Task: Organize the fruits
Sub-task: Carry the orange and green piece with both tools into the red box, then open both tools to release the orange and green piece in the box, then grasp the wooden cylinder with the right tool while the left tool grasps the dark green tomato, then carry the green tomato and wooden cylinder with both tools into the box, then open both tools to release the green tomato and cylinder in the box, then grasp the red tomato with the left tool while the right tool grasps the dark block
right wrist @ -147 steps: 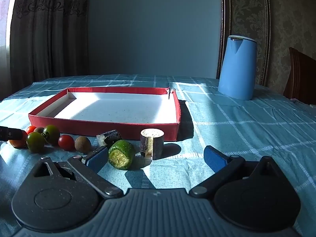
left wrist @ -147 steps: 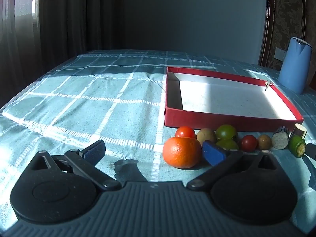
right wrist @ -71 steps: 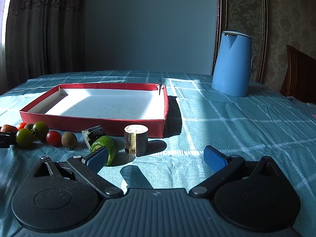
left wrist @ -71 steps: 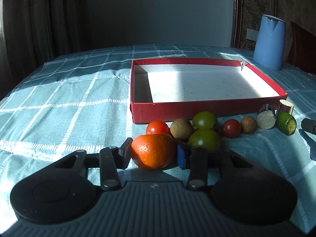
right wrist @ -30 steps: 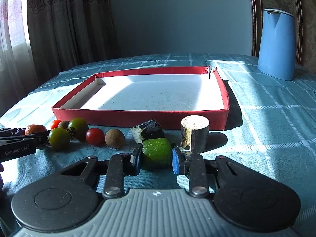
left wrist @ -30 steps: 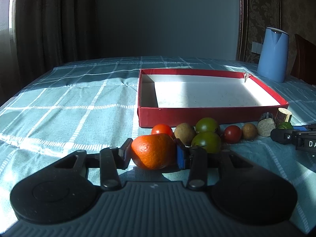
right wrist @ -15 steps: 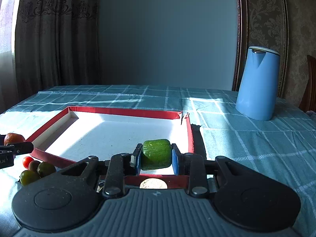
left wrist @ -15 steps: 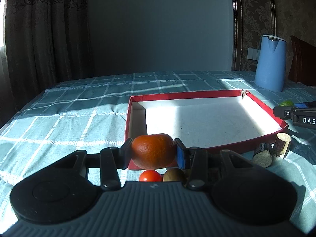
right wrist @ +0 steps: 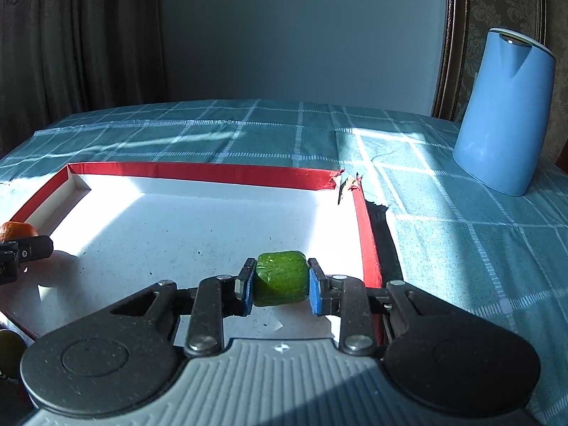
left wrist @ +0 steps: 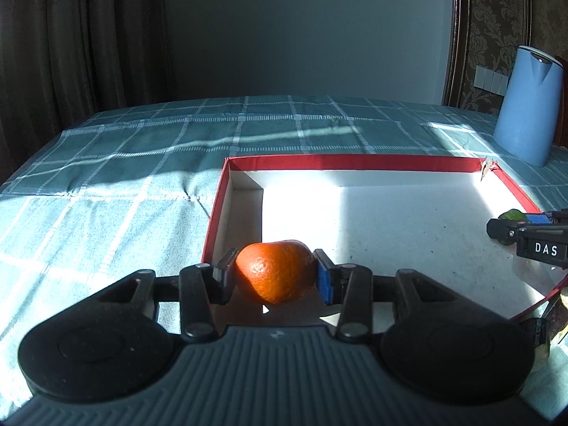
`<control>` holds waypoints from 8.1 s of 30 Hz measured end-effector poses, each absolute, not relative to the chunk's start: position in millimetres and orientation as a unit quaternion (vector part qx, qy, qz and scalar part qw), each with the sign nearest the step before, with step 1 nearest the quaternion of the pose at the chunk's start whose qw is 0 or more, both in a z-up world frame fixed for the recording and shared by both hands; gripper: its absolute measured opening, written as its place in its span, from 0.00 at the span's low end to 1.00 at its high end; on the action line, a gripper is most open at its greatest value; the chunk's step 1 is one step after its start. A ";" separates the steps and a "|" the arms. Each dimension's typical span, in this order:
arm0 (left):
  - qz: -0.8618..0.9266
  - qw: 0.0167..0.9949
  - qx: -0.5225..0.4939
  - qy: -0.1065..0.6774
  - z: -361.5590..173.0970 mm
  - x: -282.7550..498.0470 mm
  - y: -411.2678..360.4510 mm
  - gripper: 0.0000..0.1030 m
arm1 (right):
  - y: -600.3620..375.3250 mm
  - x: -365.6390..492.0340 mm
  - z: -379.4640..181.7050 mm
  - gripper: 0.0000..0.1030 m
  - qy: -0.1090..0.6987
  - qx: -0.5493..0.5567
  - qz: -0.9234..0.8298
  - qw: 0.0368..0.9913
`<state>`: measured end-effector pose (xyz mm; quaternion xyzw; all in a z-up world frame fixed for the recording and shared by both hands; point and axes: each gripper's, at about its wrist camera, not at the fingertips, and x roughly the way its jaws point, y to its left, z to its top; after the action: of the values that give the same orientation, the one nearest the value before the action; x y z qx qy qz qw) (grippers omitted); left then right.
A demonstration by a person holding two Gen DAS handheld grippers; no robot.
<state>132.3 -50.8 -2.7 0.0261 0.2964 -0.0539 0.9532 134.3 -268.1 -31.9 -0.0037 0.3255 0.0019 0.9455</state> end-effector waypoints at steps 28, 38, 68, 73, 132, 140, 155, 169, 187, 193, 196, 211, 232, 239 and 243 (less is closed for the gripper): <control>-0.126 0.973 -0.040 0.190 6.4 17.2 -17.2 0.91 | -311.9 10.1 -23.5 0.73 0.233 0.035 -0.004 0.972; -0.127 0.971 0.043 0.200 -4.0 -3.7 -41.2 0.91 | -286.7 -2.1 -26.1 0.73 0.252 -0.048 0.014 0.966; -0.135 0.955 0.091 0.247 -15.4 5.6 -55.2 0.56 | -276.2 32.2 -40.9 0.31 0.317 -0.009 0.053 0.947; -0.134 0.955 0.095 0.248 -16.0 3.5 -56.1 0.51 | -278.7 30.7 -40.3 0.31 0.314 -0.002 0.047 0.948; -0.093 0.960 0.046 0.260 0.1 114.3 -80.3 0.28 | -280.7 118.0 -36.0 0.31 0.317 0.024 0.003 0.948; -0.088 0.960 0.071 0.257 -5.5 113.8 -90.5 0.30 | -276.8 121.1 -38.3 0.31 0.324 0.016 -0.002 0.946; -0.099 0.960 0.074 0.252 -4.8 110.1 -95.1 0.52 | -272.2 120.2 -39.9 0.35 0.321 0.009 -0.007 0.947; -0.096 0.969 0.078 0.215 -1.2 88.8 -94.1 0.77 | -275.9 99.5 -31.4 0.68 0.268 0.023 -0.008 0.963; -0.110 0.966 -0.091 0.214 -1.3 31.9 4.6 0.85 | -276.1 60.7 -24.9 0.68 0.213 0.019 -0.022 0.977; -0.075 0.974 0.001 0.213 -0.8 19.3 3.4 0.84 | -273.8 49.9 -24.5 0.68 0.206 0.015 -0.020 0.978; -0.081 0.971 0.069 0.214 -4.6 13.0 1.8 0.81 | -275.4 49.2 -24.5 0.68 0.207 0.021 -0.018 0.978; -0.153 0.938 0.146 0.274 -17.4 37.0 -18.9 0.52 | -273.8 48.7 -24.7 0.68 0.206 0.016 -0.018 0.978; -0.193 0.934 0.119 0.278 -19.1 36.9 -14.3 0.23 | -265.9 -10.6 -23.4 0.68 0.217 -0.005 0.072 0.974; -0.192 0.934 0.118 0.278 -19.3 37.2 -14.3 0.23 | -230.0 0.0 -32.2 0.67 0.251 -0.081 0.115 0.958; -0.192 0.934 0.118 0.278 -19.5 37.4 -14.3 0.23 | -223.3 10.9 -32.4 0.54 0.262 -0.084 0.123 0.954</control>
<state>37.4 -14.3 -19.5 0.1179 0.2779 -0.1920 0.9338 10.9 -223.3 -32.4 -0.0839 0.2619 0.1226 0.9536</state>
